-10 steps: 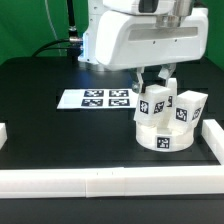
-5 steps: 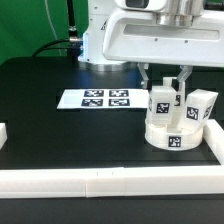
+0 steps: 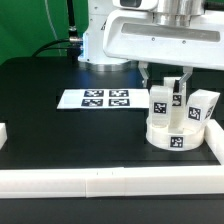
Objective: Assemble stool
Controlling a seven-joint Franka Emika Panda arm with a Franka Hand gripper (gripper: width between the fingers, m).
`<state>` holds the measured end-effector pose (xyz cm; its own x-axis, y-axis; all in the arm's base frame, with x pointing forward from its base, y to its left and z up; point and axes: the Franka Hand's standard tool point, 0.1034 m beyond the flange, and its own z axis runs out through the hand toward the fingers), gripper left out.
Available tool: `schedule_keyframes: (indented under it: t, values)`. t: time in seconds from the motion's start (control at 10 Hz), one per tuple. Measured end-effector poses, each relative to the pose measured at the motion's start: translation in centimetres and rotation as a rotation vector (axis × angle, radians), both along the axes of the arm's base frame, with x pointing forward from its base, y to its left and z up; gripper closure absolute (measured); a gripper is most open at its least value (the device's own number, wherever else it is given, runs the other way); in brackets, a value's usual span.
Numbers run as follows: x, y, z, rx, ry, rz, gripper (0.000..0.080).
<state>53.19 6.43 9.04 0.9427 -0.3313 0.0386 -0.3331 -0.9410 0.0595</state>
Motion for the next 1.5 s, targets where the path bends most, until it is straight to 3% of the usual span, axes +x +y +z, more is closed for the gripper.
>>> schedule_keyframes:
  t: [0.6,0.9,1.2,1.3,1.4,1.5]
  values:
    - [0.1,-0.1,-0.1,0.101,-0.045,-0.678,0.0466]
    - [0.3,0.0,-0.1,0.109,-0.036,-0.907,0.0466]
    - [0.4,0.1,0.0,0.114,-0.034,-0.888,0.0452]
    - [0.5,0.1,0.5,0.118,-0.031,-0.841,0.0251]
    - [0.7,0.2,1.2,0.125,-0.033,-0.82,0.0251]
    - [0.8,0.5,1.8,0.133,-0.033,-0.789,0.0169]
